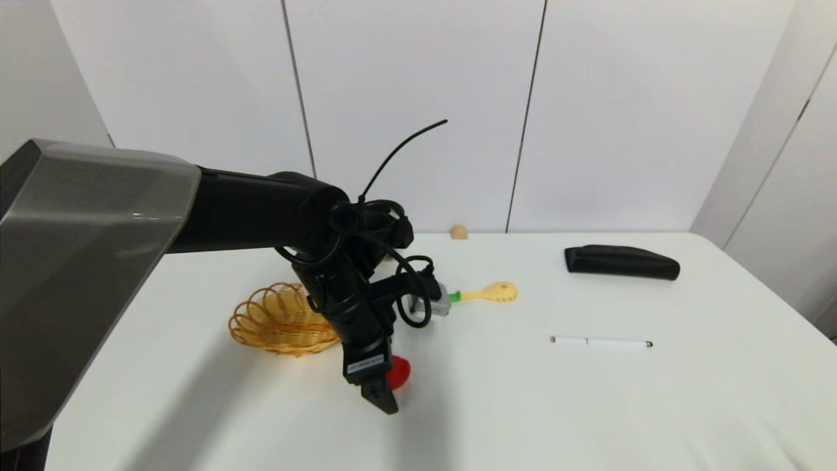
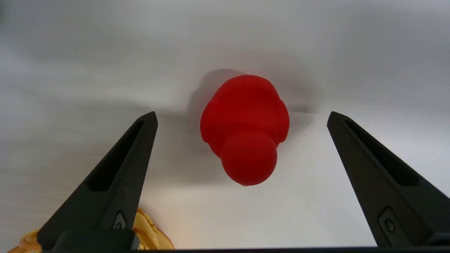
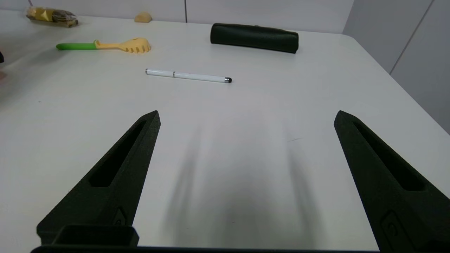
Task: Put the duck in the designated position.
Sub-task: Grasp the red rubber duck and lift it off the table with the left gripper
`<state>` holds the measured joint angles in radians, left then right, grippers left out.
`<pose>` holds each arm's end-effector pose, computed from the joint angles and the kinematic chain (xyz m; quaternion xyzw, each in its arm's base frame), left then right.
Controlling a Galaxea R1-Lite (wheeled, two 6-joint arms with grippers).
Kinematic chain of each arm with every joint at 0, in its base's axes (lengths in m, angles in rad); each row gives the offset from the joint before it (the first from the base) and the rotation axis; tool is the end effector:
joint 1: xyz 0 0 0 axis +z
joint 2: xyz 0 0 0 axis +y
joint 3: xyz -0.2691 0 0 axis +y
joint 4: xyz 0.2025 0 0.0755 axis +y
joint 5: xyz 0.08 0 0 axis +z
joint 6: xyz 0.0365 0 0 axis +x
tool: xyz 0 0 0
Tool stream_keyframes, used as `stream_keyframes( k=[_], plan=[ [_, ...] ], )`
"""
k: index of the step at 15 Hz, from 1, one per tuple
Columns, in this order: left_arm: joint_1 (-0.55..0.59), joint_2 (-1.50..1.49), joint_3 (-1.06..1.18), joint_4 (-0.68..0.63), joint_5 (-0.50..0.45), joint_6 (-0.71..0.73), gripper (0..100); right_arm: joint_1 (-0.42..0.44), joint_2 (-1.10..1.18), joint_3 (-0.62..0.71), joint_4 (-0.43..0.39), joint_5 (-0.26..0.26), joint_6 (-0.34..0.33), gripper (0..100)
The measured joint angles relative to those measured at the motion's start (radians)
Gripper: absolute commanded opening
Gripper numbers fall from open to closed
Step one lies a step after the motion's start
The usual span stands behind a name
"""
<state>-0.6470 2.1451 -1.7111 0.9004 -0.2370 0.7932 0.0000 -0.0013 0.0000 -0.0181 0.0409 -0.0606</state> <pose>0.3050 -0.2411 0.0970 0.3905 0.4290 -0.5440 0.6063 0.0497 0.0015 0.0777 -0.0305 -0.0103 0.0201 0.9993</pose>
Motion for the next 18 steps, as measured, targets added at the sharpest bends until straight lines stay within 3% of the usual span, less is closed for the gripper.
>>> stream_keyframes(
  k=[11,12,18],
  plan=[
    [0.0,0.006,0.0,0.0,0.0,0.0,100,0.0,0.0,0.0,0.0,0.0,0.0,100],
    [0.0,0.007,0.0,-0.001,0.001,0.0,0,0.0,0.0,0.0,0.0,0.0,0.0,100],
    [0.0,0.011,-0.001,-0.023,-0.002,0.0,0,0.0,0.0,0.0,0.0,0.0,0.0,100]
  ],
)
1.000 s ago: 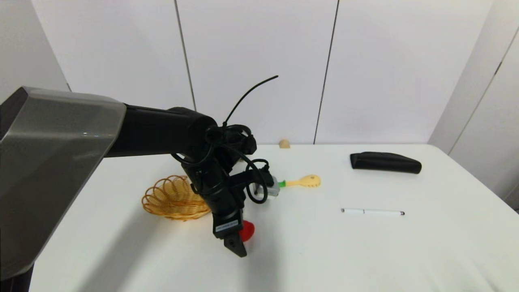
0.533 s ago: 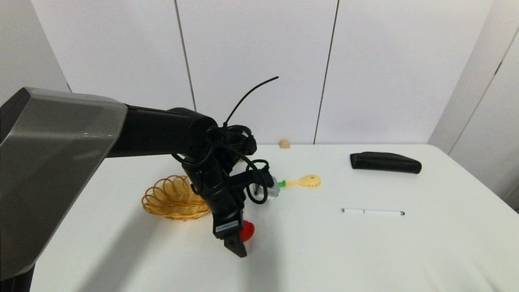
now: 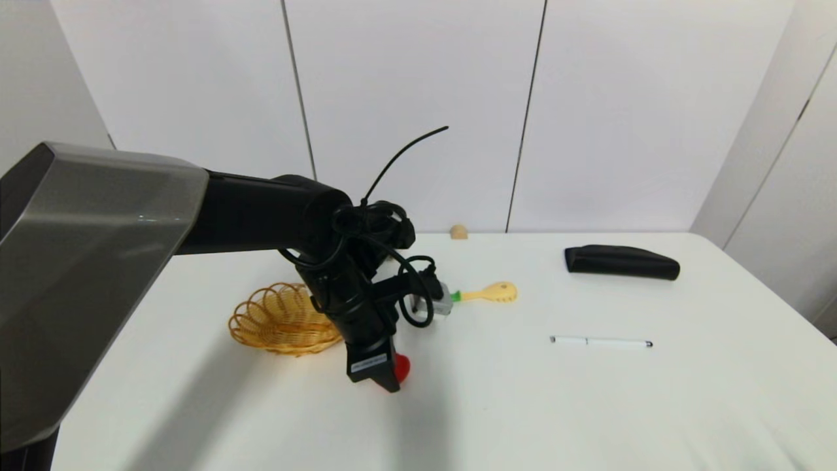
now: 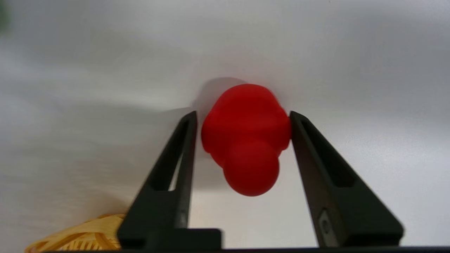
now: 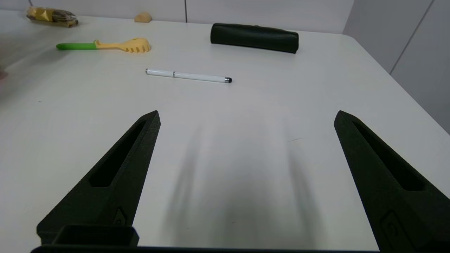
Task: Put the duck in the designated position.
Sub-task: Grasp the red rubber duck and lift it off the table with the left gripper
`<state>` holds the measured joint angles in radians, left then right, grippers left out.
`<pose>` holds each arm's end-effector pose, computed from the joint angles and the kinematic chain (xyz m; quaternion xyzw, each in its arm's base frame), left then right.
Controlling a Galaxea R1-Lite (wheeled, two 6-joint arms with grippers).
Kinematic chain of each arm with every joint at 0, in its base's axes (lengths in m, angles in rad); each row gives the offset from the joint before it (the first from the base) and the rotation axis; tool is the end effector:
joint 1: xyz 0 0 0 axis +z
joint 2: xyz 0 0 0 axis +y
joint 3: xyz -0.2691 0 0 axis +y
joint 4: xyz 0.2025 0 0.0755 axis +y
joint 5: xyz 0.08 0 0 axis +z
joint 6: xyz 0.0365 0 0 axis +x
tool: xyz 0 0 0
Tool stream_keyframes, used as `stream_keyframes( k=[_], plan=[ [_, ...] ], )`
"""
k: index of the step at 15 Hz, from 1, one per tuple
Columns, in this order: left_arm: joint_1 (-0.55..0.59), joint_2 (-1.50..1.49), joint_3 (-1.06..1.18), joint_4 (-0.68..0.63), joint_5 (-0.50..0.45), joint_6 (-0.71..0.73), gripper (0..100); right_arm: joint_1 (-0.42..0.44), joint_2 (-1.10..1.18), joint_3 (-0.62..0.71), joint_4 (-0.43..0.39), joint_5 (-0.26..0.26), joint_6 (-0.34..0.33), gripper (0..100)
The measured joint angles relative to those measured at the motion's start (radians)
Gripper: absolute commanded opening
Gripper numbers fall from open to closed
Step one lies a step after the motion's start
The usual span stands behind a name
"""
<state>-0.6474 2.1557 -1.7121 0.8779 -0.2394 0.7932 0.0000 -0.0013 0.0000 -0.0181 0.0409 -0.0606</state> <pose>0.3078 -0.2435 0.0938 0.3902 0.4235 -0.5446 0.6098 0.0497 0.0015 0.0777 -0.0305 -0.0103 0.0201 0.9993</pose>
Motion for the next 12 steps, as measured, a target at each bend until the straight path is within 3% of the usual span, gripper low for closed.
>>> stream_keyframes(
  k=[12],
  plan=[
    [0.0,-0.082,0.009,-0.003,0.013,-0.005,0,0.0,0.0,0.0,0.0,0.0,0.0,100]
  ],
)
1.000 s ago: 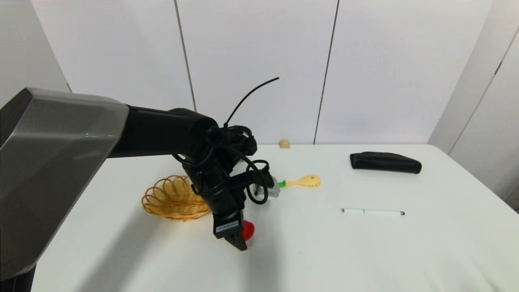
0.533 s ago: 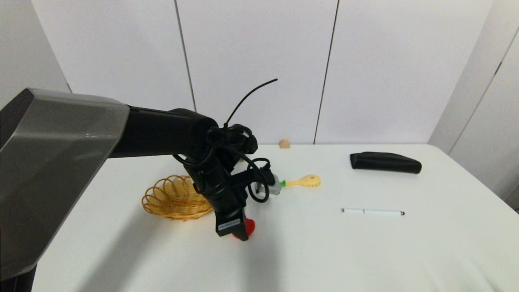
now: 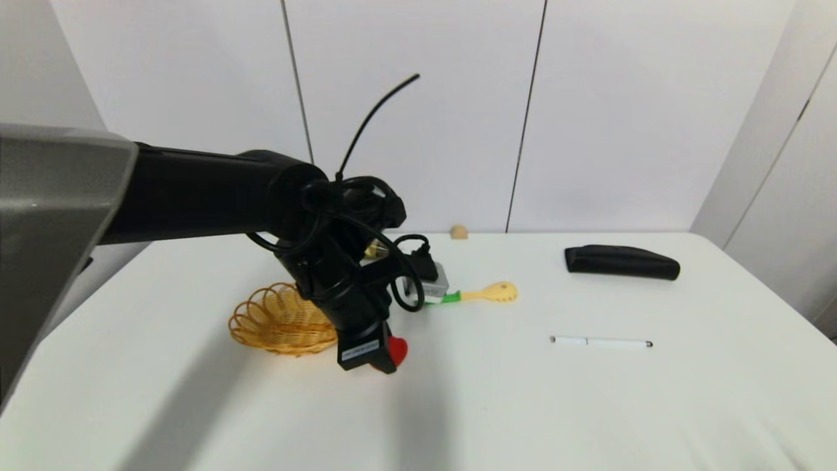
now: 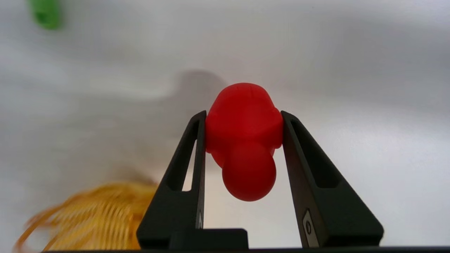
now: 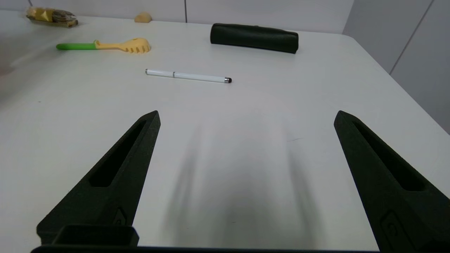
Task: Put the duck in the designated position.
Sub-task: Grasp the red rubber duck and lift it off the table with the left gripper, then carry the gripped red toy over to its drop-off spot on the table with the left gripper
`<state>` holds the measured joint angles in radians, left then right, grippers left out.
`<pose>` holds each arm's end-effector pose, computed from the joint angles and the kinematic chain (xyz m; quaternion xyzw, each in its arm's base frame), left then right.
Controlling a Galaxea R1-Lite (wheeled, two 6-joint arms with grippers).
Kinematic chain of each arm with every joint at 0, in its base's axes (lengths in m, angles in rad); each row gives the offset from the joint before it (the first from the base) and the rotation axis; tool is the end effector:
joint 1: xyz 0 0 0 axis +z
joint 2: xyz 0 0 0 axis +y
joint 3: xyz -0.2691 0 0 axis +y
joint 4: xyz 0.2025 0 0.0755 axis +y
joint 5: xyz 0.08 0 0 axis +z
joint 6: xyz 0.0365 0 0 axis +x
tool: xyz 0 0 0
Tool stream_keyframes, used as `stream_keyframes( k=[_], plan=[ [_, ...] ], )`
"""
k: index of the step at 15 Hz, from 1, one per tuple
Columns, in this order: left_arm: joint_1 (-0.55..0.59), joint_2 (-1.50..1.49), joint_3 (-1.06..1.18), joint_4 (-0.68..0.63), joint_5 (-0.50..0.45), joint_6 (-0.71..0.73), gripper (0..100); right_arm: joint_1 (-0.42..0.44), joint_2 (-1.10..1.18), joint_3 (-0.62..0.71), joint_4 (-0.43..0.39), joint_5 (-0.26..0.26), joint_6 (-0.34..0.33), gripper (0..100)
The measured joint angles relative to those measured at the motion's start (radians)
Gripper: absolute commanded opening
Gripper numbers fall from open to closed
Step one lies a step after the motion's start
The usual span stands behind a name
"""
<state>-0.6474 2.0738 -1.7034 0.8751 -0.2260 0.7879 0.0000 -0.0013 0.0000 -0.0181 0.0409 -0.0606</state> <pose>0.3004 -0.2374 0.1233 0.3952 0.3948 -0.5362 0.6328 0.0497 0.0015 0.0777 -0.0305 -0.0103 0.0201 0.9993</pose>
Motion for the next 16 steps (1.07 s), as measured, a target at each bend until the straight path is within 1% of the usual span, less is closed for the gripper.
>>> stream_keyframes(
  k=[4,7,9,16],
  plan=[
    [0.01,-0.111,-0.006,0.001,0.042,-0.004,0,0.0,0.0,0.0,0.0,0.0,0.0,100],
    [0.054,-0.188,-0.05,0.0,0.072,0.004,0,0.0,0.0,0.0,0.0,0.0,0.0,100],
    [0.115,-0.224,-0.077,0.002,0.082,0.021,0,0.0,0.0,0.0,0.0,0.0,0.0,100],
    [0.359,-0.245,-0.156,-0.002,0.082,0.193,0,0.0,0.0,0.0,0.0,0.0,0.0,100]
  ],
)
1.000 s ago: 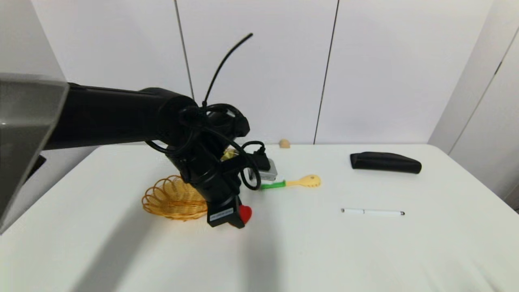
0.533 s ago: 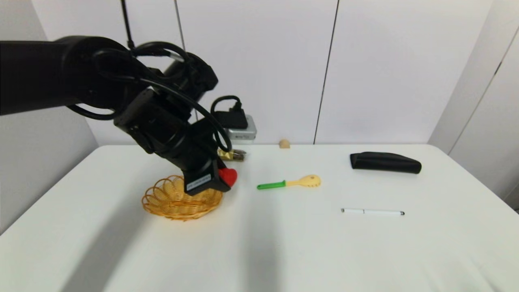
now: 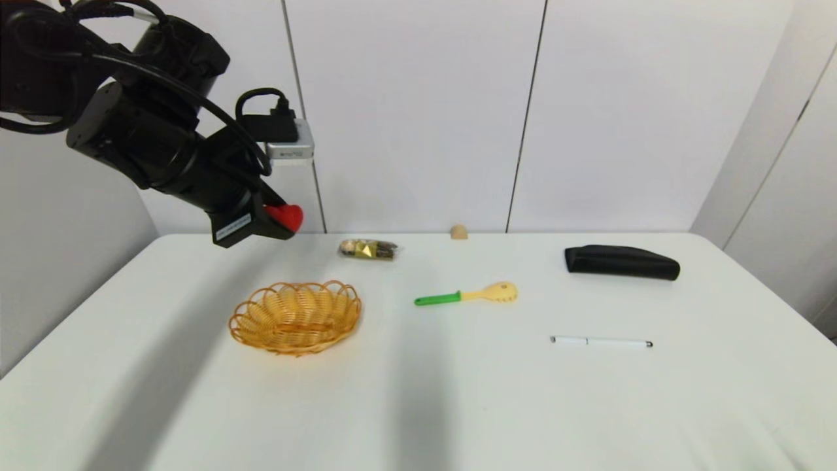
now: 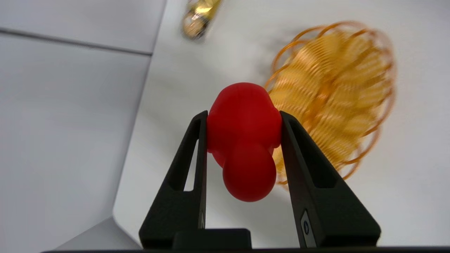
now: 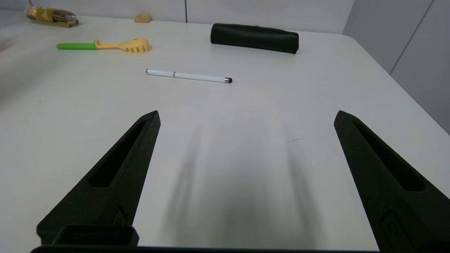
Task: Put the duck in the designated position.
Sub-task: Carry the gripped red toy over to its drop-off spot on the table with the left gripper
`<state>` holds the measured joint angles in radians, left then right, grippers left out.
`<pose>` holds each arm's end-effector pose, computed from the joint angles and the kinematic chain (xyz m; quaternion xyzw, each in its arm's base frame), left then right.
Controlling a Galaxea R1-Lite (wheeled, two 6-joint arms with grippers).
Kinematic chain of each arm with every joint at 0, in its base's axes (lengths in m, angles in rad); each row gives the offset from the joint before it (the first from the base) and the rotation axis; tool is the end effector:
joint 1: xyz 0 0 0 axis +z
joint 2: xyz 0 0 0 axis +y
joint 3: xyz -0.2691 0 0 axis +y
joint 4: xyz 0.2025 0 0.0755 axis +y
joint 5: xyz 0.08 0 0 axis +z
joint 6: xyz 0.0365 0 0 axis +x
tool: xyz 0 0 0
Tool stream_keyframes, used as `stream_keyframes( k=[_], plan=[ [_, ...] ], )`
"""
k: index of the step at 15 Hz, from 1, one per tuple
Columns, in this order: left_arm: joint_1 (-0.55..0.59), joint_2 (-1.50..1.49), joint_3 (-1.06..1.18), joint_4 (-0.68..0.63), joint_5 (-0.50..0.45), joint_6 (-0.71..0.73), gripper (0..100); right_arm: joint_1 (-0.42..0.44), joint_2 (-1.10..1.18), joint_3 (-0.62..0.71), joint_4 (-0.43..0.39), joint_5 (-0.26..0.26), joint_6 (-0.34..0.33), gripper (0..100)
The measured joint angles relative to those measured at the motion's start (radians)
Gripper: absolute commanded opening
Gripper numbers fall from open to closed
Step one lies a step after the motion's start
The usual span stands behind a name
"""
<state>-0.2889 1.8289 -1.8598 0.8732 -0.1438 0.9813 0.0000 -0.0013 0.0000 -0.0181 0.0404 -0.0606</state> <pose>0.3302 -0.1036 0.2553 0.4461 0.2673 -0.3649 0.7722 0.0498 0.0015 0.0777 -0.0305 -0.0103 0.0199 0.9993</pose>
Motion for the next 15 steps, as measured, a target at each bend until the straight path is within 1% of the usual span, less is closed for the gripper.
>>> stream_keyframes(
  k=[3,6,8,15],
  plan=[
    [0.091,0.036,-0.035,-0.003,-0.004,0.082,0,0.0,0.0,0.0,0.0,0.0,0.0,100],
    [0.142,0.097,-0.069,-0.004,-0.028,0.122,0,0.0,0.0,0.0,0.0,0.0,0.0,100],
    [0.16,0.155,-0.094,-0.012,-0.055,0.15,0,0.0,0.0,0.0,0.0,0.0,0.0,100],
    [0.169,0.312,-0.11,-0.113,-0.122,0.205,0,0.0,0.0,0.0,0.0,0.0,0.0,100]
  ],
)
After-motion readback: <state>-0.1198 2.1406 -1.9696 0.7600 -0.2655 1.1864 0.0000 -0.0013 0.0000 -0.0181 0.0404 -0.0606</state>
